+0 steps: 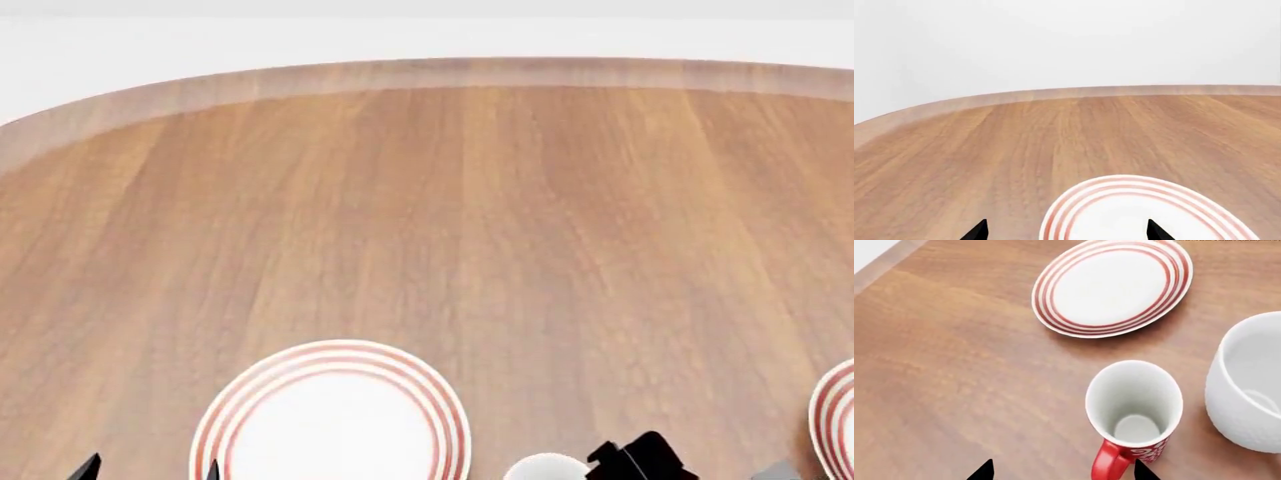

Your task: Put the red mug on the left plate.

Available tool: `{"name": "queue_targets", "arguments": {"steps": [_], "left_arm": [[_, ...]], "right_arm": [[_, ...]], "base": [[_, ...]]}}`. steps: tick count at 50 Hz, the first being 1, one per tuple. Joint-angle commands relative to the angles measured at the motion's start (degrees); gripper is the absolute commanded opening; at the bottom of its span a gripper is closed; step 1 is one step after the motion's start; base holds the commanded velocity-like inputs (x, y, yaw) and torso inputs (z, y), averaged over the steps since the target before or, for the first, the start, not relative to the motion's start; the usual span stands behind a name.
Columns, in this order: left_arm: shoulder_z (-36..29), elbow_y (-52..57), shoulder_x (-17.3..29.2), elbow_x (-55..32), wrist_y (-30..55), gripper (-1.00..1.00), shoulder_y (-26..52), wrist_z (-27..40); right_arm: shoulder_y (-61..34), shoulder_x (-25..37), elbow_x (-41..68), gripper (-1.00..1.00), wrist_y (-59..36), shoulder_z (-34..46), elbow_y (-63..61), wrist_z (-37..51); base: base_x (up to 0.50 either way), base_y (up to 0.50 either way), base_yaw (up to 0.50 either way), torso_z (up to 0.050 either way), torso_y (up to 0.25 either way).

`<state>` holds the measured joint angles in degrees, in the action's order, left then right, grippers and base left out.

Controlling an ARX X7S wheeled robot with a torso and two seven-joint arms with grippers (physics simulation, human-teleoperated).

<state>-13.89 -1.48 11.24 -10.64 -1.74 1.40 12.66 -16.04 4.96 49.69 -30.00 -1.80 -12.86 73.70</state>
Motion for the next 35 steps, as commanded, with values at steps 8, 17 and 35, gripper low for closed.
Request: {"name": "queue_targets", "arguments": {"steps": [8, 17, 35], "left_arm": [[-0.49, -0.05, 0.38, -0.39, -0.13, 1.00, 0.11, 0.43], [-0.68, -0.08, 0.56, -0.61, -0.19, 1.00, 0.21, 0.63], [-1.15, 0.07, 0.95, -0.88, -0.36, 1.00, 0.17, 1.06]], "right_arm": [[-0.06, 0.93, 0.59, 1.00, 0.87, 1.28, 0.46, -0.08], [-0.66, 1.08, 0.83, 1.00, 1.26, 1.46, 1.07, 0.40], [-1.65, 0.31, 1.36, 1.00, 3.11, 1.10, 4.24, 1.77]], "base": [[0.00, 0.00, 0.00, 0.000, 0.000], [0.00, 0.00, 0.00, 0.000, 0.000], [0.00, 0.00, 0.00, 0.000, 0.000]]}}
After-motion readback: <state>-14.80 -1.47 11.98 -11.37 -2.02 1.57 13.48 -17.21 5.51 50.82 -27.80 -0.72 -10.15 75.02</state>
